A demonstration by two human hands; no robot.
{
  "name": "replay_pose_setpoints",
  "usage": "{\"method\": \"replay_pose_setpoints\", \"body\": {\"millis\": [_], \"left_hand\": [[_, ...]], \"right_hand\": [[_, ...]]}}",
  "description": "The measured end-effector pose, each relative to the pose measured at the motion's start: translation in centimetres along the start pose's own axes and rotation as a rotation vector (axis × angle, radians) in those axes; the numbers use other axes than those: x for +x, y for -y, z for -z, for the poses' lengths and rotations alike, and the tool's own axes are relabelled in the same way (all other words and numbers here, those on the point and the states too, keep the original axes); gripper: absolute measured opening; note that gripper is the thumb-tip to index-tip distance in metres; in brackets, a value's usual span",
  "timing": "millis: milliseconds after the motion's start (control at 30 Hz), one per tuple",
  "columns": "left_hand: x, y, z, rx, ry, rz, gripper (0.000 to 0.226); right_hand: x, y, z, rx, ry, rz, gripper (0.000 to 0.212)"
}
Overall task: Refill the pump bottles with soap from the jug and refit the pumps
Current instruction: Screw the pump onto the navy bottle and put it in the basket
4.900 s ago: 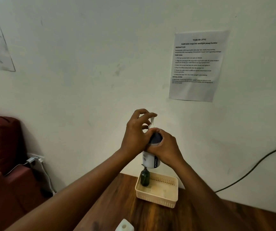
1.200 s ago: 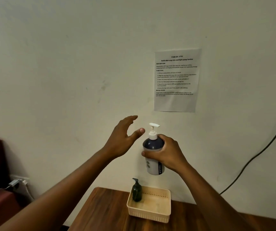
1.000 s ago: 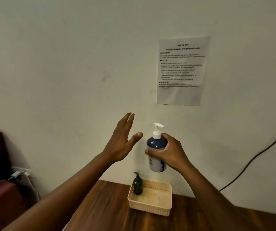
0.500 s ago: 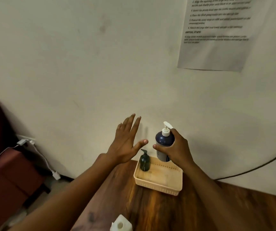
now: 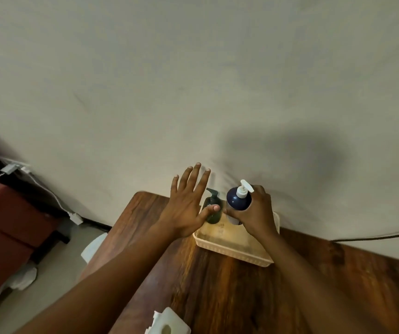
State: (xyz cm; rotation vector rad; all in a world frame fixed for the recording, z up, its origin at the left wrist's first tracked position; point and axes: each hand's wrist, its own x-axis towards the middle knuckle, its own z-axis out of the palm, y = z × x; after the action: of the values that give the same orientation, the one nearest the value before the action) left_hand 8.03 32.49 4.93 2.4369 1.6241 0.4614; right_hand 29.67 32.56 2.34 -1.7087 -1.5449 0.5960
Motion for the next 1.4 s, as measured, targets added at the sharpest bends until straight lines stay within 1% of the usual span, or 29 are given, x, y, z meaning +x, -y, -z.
{"method": "replay_pose_setpoints", "body": {"millis": [100,267,567,700,833,933,1000,1100,1167,1300,1400], "left_hand": [[-0.3,0.4,-1.8,0.010,0.036,0.004,0.089],[-0.6,0.6,-3.8,0.009,0.040,0.015,0.089],[-0.9,1.7,-6.1,0.004,0.055,0.039,0.092],[-0.9,2.3,-6.6,-0.001,0.054,0.050,0.092],[-1.0,2.7,-7.0,0.022,0.067,0.057,0.087],[-1.5,2.5,-6.9,0.018,0.066,0.070,0.087],[-2.1,2.1,-6.6,0.019,0.064,0.074,0.086],[-3.1,1.5,-5.8,0.013,0.052,0.081,0.086],[-4.1,0.8,-4.8,0.019,0.052,0.089,0.087],[-7.0,-0.8,-2.1,0.028,0.052,0.127,0.091],[-9.9,-1.7,0.3,0.082,0.064,0.179,0.091]], "right_hand": [[0.0,-1.9,-1.8,-0.014,-0.002,-0.027,0.094],[0.3,-4.3,-4.2,-0.006,-0.020,-0.037,0.091],[-0.3,-6.1,-7.7,0.002,-0.108,-0.057,0.083],[-0.4,-6.8,-8.4,-0.009,-0.115,-0.084,0.085],[-0.3,-6.9,-8.2,-0.027,-0.095,-0.136,0.090],[-0.6,-7.1,-7.8,-0.017,-0.022,-0.183,0.102],[-1.2,-7.0,-6.9,-0.011,0.023,-0.181,0.110],[-2.5,-6.4,-5.1,-0.003,0.078,-0.158,0.115],[-3.7,-5.7,-3.8,-0.024,0.096,-0.147,0.115],[-6.5,-3.8,-1.1,-0.042,0.050,-0.018,0.102],[-9.3,-2.8,0.1,0.007,0.086,0.036,0.102]]}}
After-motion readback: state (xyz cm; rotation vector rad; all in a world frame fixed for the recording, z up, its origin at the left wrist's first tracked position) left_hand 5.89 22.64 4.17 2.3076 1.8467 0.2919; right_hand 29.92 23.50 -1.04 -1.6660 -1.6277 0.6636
